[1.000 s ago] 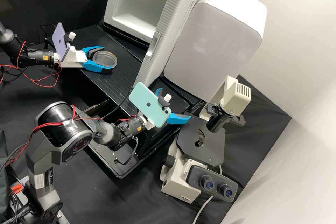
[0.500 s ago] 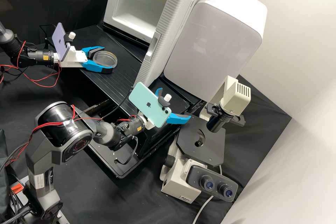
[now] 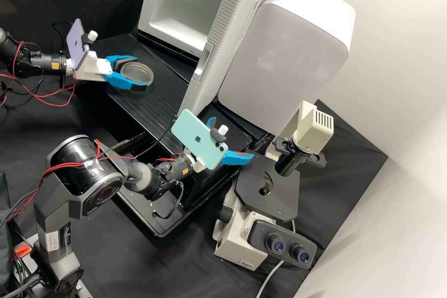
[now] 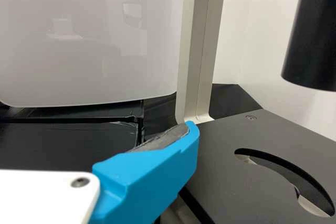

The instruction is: Place the petri dish in the incubator

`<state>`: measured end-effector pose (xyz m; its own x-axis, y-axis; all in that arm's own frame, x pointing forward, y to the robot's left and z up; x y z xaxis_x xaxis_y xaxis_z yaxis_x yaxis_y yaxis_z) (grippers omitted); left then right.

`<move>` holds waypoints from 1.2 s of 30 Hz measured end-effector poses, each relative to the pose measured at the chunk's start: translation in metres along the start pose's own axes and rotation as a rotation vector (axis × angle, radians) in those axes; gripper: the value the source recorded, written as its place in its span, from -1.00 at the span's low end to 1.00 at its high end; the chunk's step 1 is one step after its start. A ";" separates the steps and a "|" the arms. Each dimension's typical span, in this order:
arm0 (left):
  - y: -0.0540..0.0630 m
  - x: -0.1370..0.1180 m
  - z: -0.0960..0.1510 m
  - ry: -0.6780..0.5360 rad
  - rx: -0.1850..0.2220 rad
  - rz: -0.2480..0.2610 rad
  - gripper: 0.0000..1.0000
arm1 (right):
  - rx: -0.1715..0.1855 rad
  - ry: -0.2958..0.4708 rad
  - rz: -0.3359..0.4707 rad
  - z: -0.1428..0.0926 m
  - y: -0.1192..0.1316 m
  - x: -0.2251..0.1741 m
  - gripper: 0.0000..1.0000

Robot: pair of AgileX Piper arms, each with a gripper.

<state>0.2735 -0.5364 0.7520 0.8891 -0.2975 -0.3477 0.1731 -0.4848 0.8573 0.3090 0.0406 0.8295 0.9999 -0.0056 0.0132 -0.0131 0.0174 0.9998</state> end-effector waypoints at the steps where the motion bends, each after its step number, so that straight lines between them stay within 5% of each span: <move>1: 0.006 -0.001 0.001 -0.004 0.006 0.021 -1.00 | 0.000 0.000 0.000 0.000 0.000 0.000 1.00; 6: 0.031 -0.007 0.005 -0.026 0.027 0.098 -1.00 | 0.000 0.000 0.000 0.000 0.000 0.000 1.00; 19: 0.048 -0.004 0.011 -0.037 0.036 0.129 -1.00 | 0.000 0.000 0.000 0.000 0.000 0.000 1.00; 36: 0.092 0.076 -0.012 0.178 0.021 0.157 -1.00 | 0.000 0.000 0.000 0.000 0.000 0.000 1.00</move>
<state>0.3616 -0.5939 0.8089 0.9654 -0.2224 -0.1365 0.0190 -0.4617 0.8868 0.3090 0.0406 0.8295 0.9999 -0.0056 0.0132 -0.0131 0.0174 0.9998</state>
